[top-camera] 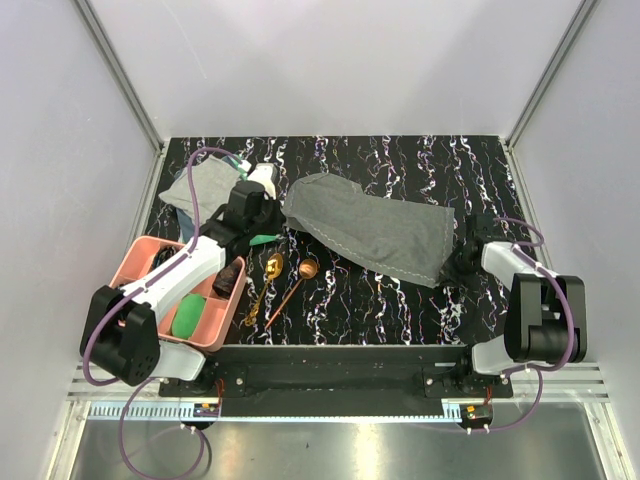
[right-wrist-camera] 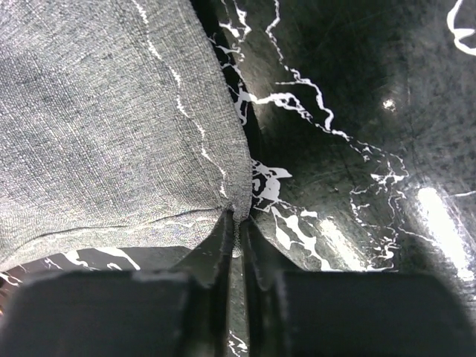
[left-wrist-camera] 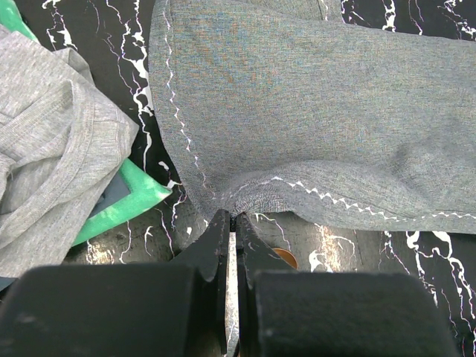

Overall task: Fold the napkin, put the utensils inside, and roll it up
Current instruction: Flatten the napkin out

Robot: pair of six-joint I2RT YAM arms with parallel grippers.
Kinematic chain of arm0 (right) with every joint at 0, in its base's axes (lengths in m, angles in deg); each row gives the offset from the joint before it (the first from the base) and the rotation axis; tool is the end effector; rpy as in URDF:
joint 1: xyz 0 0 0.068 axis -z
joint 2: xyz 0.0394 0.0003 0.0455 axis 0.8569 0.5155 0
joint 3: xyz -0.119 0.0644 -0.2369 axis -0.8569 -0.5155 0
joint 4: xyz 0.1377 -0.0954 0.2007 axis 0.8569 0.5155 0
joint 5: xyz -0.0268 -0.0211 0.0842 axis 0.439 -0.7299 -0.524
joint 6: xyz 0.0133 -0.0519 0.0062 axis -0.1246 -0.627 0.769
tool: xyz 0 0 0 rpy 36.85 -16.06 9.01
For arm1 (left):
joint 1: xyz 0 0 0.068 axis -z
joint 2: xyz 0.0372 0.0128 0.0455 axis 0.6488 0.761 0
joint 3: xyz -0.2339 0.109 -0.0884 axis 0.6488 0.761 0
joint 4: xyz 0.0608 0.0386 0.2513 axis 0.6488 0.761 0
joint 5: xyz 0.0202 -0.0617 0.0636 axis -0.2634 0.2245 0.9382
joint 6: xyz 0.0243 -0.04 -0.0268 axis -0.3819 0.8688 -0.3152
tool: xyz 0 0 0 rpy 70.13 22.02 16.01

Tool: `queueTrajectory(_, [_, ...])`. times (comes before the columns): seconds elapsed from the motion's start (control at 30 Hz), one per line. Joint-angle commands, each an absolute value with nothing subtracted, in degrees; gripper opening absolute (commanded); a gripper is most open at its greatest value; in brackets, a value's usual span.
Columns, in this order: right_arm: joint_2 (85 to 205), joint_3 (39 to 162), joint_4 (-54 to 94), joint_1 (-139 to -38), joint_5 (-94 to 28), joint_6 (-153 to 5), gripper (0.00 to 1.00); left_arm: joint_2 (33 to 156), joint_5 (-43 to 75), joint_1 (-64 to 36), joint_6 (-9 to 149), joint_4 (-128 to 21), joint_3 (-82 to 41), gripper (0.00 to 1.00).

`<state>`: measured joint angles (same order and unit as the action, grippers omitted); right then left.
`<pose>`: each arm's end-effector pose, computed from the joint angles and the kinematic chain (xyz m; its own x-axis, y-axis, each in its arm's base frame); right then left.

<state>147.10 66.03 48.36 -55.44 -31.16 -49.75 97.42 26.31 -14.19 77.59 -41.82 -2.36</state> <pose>0.2465 -0.0116 0.1525 -0.7947 0.5615 -0.2307 0.5101 0.8237 0.2476 0.2739 -0.1337 0.2686 -0.5997 -0.0767 -0.7965 0.2302 0.9368 -0.2635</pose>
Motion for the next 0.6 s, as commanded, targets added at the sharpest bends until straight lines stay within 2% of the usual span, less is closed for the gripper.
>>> queueTrajectory(0.0, [147.9,68.5,48.5,-55.9,-31.7,-51.7,0.00,98.2,24.9,-14.5,77.2,-45.1,-3.9,0.00])
queueTrajectory(0.17, [143.7,79.8,52.5,-55.8,-30.1,-54.0,0.00,98.7,24.9,-14.5,75.4,-42.9,-11.3,0.00])
queueTrajectory(0.33, [140.1,95.5,56.8,-55.8,-21.7,-57.6,0.00,97.4,25.0,-14.4,70.4,-41.9,-21.3,0.00])
queueTrajectory(0.57, [130.5,107.9,56.3,-55.9,-16.9,-63.7,0.00,95.7,23.1,-12.2,63.6,-41.3,-32.2,0.00])
